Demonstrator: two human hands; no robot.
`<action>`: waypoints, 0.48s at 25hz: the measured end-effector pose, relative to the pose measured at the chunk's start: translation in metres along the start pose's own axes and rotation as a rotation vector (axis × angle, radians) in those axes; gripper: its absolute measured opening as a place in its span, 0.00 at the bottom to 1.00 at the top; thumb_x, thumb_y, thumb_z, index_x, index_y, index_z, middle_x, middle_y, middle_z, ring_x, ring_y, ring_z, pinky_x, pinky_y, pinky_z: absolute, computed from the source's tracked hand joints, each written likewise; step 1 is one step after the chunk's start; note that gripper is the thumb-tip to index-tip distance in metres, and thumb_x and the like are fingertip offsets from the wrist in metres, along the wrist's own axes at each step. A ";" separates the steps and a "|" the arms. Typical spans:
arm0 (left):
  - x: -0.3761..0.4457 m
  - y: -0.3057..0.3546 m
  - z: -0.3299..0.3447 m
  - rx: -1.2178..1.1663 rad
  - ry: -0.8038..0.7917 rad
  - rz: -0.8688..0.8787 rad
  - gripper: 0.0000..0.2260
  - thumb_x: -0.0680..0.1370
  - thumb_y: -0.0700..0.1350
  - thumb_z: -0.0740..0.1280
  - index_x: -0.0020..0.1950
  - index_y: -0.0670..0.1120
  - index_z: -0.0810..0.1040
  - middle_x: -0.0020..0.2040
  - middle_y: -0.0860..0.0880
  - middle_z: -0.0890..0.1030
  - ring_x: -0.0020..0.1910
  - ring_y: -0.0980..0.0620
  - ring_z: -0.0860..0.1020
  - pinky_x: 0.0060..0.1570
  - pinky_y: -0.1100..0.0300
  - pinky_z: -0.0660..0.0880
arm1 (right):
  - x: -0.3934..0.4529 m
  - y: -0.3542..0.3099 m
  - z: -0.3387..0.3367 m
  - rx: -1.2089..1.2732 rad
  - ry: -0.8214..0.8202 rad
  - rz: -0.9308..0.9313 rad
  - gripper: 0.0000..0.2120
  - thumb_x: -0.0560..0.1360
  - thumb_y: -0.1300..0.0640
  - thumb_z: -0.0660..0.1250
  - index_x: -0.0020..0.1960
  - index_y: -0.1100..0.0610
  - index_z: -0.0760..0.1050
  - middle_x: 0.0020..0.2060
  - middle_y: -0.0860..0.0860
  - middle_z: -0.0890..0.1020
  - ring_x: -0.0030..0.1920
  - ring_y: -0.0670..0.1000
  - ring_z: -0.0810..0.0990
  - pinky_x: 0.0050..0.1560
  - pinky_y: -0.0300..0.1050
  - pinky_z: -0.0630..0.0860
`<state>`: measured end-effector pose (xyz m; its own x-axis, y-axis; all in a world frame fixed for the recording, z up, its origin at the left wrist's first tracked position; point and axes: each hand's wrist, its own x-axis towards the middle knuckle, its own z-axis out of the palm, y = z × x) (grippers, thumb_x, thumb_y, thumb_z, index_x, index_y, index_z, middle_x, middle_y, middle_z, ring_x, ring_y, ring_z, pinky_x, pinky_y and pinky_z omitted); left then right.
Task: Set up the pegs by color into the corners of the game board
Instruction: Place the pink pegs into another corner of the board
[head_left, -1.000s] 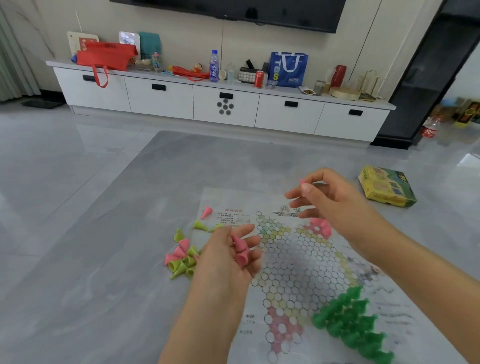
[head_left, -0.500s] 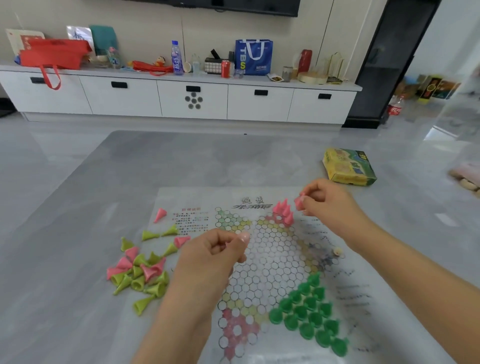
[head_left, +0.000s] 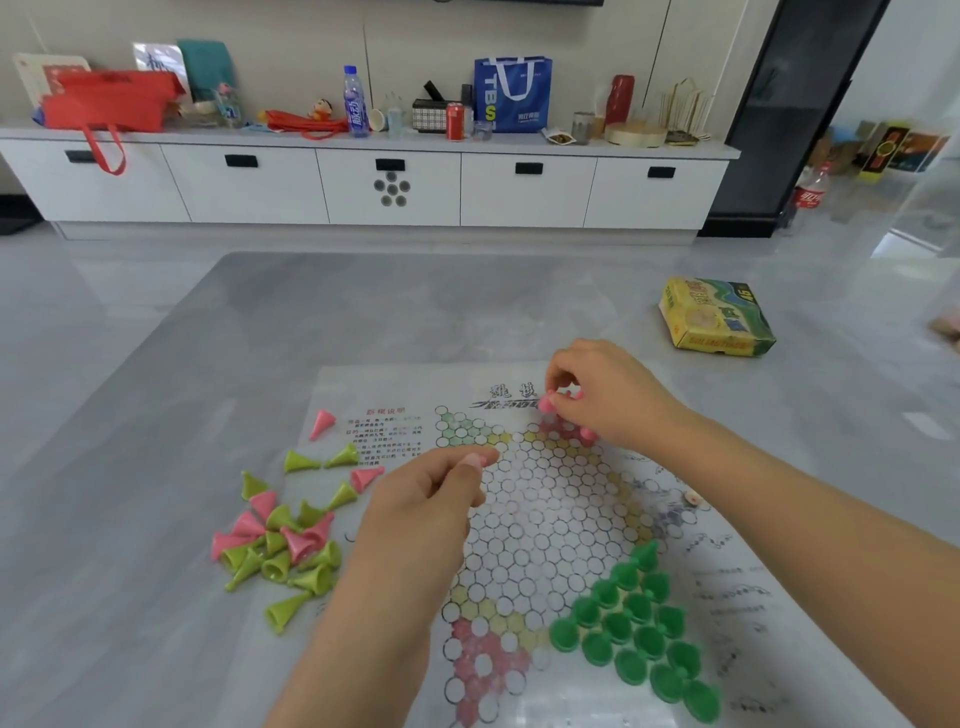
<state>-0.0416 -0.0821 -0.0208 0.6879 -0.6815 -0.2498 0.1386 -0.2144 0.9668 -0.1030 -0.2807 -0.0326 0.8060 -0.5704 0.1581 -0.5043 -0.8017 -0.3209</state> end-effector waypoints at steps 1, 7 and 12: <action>0.001 0.000 -0.001 -0.007 0.003 -0.010 0.10 0.78 0.44 0.60 0.46 0.54 0.81 0.36 0.52 0.74 0.29 0.57 0.65 0.32 0.62 0.66 | 0.003 0.001 0.000 -0.066 -0.018 -0.017 0.03 0.72 0.55 0.66 0.44 0.54 0.76 0.44 0.47 0.72 0.42 0.45 0.71 0.40 0.41 0.71; 0.001 0.001 -0.002 -0.027 -0.001 0.006 0.10 0.78 0.43 0.61 0.45 0.53 0.81 0.35 0.53 0.74 0.30 0.58 0.68 0.31 0.61 0.63 | 0.008 0.002 0.003 -0.118 -0.054 -0.009 0.03 0.71 0.54 0.68 0.44 0.52 0.77 0.49 0.47 0.72 0.53 0.47 0.65 0.44 0.40 0.69; 0.001 0.000 -0.003 -0.038 0.006 -0.003 0.11 0.77 0.43 0.61 0.44 0.54 0.81 0.35 0.52 0.74 0.29 0.56 0.67 0.29 0.61 0.63 | 0.005 0.002 0.002 -0.095 -0.069 0.000 0.06 0.70 0.52 0.69 0.45 0.53 0.78 0.47 0.46 0.70 0.51 0.45 0.63 0.52 0.42 0.70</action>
<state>-0.0388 -0.0803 -0.0210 0.6913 -0.6769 -0.2529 0.1681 -0.1898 0.9673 -0.0997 -0.2850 -0.0343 0.8238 -0.5593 0.0919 -0.5289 -0.8169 -0.2302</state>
